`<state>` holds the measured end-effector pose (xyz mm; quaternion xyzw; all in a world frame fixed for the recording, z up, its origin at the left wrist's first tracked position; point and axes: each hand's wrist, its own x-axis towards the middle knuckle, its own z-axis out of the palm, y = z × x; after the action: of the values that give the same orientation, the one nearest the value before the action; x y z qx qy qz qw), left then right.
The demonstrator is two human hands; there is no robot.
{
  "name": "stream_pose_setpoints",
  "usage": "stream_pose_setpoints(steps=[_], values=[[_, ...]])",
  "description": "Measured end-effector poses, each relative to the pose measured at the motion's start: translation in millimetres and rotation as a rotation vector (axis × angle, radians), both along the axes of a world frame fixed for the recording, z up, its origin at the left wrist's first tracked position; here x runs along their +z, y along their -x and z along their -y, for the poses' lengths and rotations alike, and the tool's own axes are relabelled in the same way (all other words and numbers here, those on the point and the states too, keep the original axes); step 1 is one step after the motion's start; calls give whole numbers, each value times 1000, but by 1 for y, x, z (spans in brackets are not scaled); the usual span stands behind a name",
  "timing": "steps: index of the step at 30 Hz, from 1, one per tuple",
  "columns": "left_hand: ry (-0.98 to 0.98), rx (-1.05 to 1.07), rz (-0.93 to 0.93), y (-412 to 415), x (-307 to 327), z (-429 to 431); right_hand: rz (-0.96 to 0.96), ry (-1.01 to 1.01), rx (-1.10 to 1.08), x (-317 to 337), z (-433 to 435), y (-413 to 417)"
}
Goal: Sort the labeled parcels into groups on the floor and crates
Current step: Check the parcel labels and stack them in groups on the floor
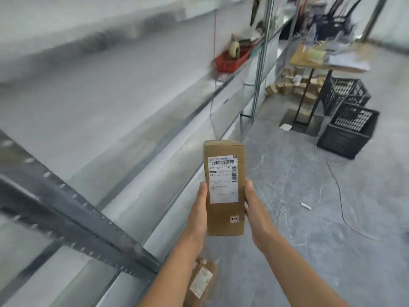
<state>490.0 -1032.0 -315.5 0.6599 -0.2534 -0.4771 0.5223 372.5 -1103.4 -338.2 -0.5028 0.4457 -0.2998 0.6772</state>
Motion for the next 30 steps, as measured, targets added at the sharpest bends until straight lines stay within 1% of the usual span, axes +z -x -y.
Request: stream_pose_setpoints(steps=[3,7,11,15,21,26,30], values=[[103,27,66,-1,76,-24,30,85,54,80,-16,-7],[222,81,143,-8,155,-64,81,188,112,163,-49,-19],[292,118,233,-15,217,-117,111,272,170,228,-97,-35],[339,162,335,-24,261,-182,175,318,224,277,-159,-44],[356,230,406,-40,301,-288,234,354,298,313,-250,-73],[328,336,429,-56,314,-365,263,374,398,324,-315,-101],[324,471,443,-66,317,-416,299,378,517,327,-357,-130]])
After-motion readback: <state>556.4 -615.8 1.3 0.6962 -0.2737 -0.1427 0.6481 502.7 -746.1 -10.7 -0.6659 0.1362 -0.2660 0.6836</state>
